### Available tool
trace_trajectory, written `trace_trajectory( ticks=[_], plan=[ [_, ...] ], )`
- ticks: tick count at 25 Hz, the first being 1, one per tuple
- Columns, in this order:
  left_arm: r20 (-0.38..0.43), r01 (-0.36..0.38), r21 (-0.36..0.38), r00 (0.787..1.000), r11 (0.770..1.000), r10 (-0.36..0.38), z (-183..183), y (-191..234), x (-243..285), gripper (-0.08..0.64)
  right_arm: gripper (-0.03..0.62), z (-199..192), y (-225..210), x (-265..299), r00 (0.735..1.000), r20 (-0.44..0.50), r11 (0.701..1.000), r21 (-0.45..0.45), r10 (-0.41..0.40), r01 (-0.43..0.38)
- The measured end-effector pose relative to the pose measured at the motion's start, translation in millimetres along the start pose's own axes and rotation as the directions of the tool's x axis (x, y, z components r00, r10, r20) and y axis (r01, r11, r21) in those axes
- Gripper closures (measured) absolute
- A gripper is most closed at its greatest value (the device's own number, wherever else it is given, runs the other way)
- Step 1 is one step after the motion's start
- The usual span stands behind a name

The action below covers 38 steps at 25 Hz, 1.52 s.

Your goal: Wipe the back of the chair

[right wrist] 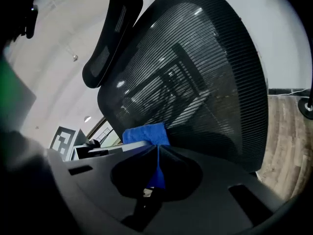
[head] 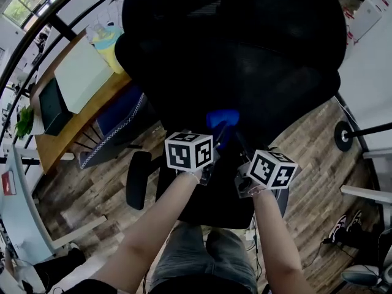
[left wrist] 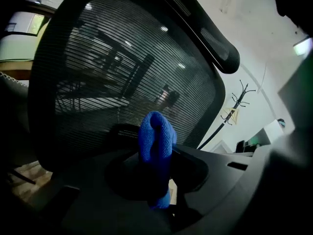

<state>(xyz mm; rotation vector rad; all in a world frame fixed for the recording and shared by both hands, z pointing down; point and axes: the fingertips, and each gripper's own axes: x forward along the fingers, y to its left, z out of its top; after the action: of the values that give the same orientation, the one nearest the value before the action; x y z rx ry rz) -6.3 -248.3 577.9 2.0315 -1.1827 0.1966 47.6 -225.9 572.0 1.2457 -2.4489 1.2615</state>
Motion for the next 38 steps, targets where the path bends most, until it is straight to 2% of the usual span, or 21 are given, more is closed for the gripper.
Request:
trace_trajectory(
  ticks=[8,22,31,38],
  plan=[
    [0.054,-0.078,-0.044,0.995,0.996,0.080,10.4,48.4,-36.3,0.457,0.560,-8.0,41.7,43.5,0.997,-0.042,0.997,-0.033,0.063,-0.064],
    [0.127,-0.189,-0.128,0.970,0.974,0.205,21.3,127.3,-97.4,0.457,0.560,-39.6,100.6,100.3,0.980,-0.144,0.985,-0.083,0.137,-0.150],
    [0.156,-0.240,-0.173,0.951,0.955,0.267,22.3,159.1,-122.7,0.457,0.560,-55.9,129.9,118.8,0.965,-0.187,0.972,-0.111,0.186,-0.209],
    [0.160,-0.250,-0.177,0.947,0.952,0.278,19.6,159.3,-132.7,0.457,0.560,-58.1,133.4,115.1,0.963,-0.186,0.969,-0.115,0.193,-0.217]
  ],
)
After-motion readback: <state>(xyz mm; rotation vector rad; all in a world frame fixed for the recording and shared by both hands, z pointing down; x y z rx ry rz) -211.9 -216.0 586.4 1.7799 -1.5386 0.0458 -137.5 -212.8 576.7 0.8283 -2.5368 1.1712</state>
